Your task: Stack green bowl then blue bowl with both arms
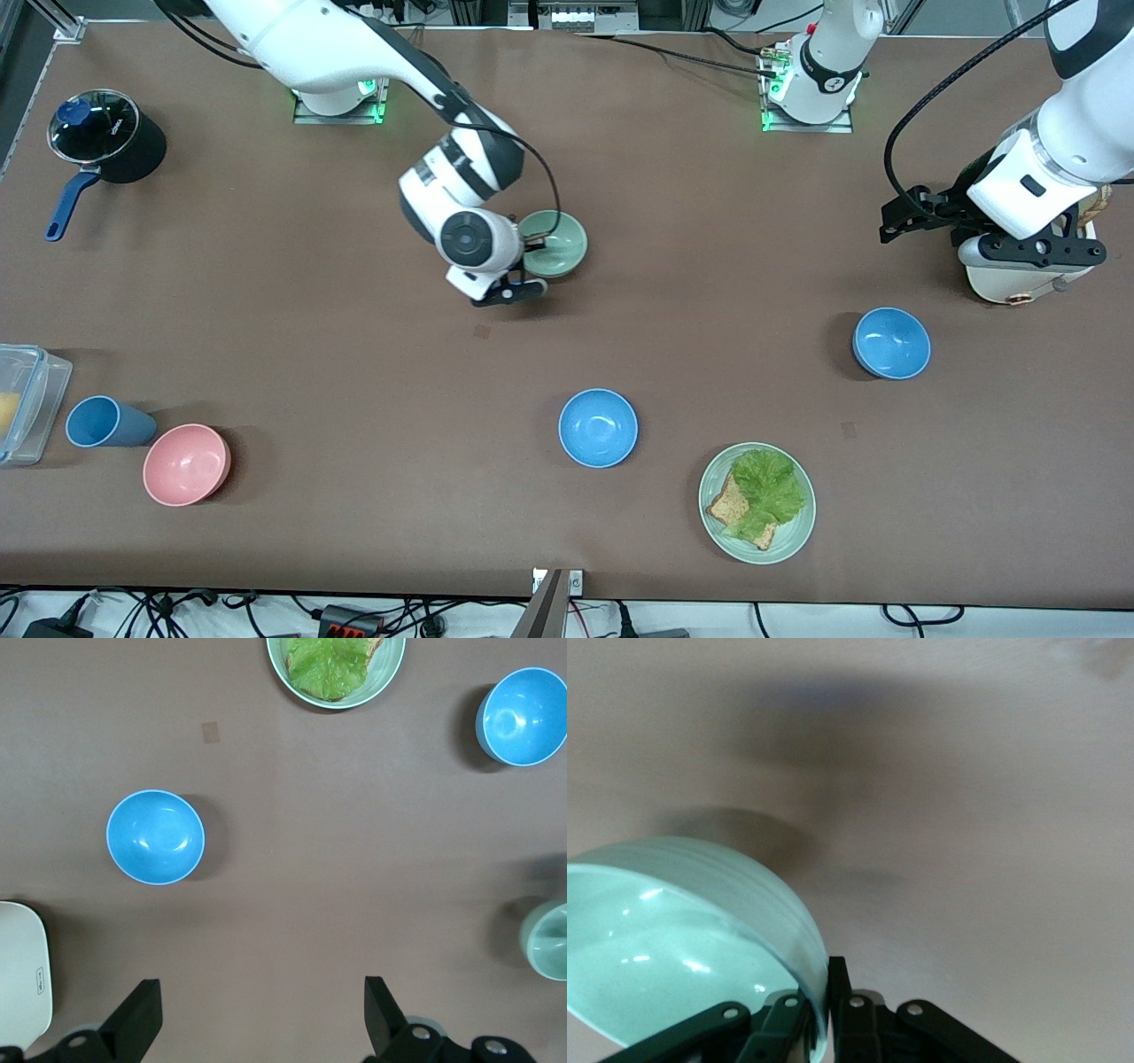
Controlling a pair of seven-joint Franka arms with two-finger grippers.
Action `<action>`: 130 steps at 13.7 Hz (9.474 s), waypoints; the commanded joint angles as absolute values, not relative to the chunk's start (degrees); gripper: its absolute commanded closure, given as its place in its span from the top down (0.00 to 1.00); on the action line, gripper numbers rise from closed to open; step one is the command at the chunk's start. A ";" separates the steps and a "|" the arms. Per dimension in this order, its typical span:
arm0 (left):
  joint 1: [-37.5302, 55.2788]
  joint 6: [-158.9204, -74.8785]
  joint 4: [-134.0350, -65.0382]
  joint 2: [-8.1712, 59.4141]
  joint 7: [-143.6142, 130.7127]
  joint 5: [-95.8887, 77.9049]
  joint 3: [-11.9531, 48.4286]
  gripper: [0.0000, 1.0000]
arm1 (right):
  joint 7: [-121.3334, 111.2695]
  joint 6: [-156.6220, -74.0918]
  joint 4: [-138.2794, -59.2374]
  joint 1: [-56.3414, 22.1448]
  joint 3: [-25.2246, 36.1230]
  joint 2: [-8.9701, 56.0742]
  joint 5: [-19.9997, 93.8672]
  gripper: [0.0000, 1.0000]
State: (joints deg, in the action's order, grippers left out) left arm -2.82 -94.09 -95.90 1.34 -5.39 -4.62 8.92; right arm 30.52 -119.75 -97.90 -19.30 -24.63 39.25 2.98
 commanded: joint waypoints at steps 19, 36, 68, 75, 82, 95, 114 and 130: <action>-12.39 -107.21 -94.83 23.63 13.09 7.11 8.17 1.00 | 38.32 -97.56 -72.69 -3.27 -18.46 28.84 -9.05 1.00; -21.27 -130.60 -106.70 30.59 23.47 7.38 8.26 0.78 | 0.44 -95.19 -77.25 4.20 -0.68 13.46 1.15 1.00; -21.27 -108.19 -100.99 22.07 8.66 -4.66 23.79 0.00 | -3.17 -98.44 -95.10 -0.26 3.87 0.17 -1.23 1.00; -18.21 -110.38 -101.16 21.62 -32.20 -7.47 39.98 0.00 | -3.25 -98.44 -95.10 -0.88 3.87 0.35 -0.88 1.00; -4.93 -123.36 -106.76 21.27 -63.95 -6.94 40.34 0.00 | -3.25 -98.35 -95.18 0.61 3.17 0.44 -0.88 1.00; 5.62 -141.66 -120.84 16.08 -82.61 -6.94 40.34 0.00 | -3.08 -97.73 -95.19 0.44 3.16 0.53 -0.62 1.00; 8.61 -154.33 -126.65 19.24 -86.92 -6.94 40.25 0.00 | -3.08 -98.53 -95.10 0.70 3.60 0.53 -0.53 1.00; 8.88 -154.34 -126.65 21.53 -86.22 -3.95 39.46 0.14 | -3.08 -99.14 -94.75 0.35 3.60 0.53 -0.53 1.00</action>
State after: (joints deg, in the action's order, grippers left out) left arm 8.20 -153.35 -126.28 21.71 -86.24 -4.80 40.09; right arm -2.49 -99.71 -95.45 0.43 3.59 0.51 -0.75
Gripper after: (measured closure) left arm 0.930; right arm 0.000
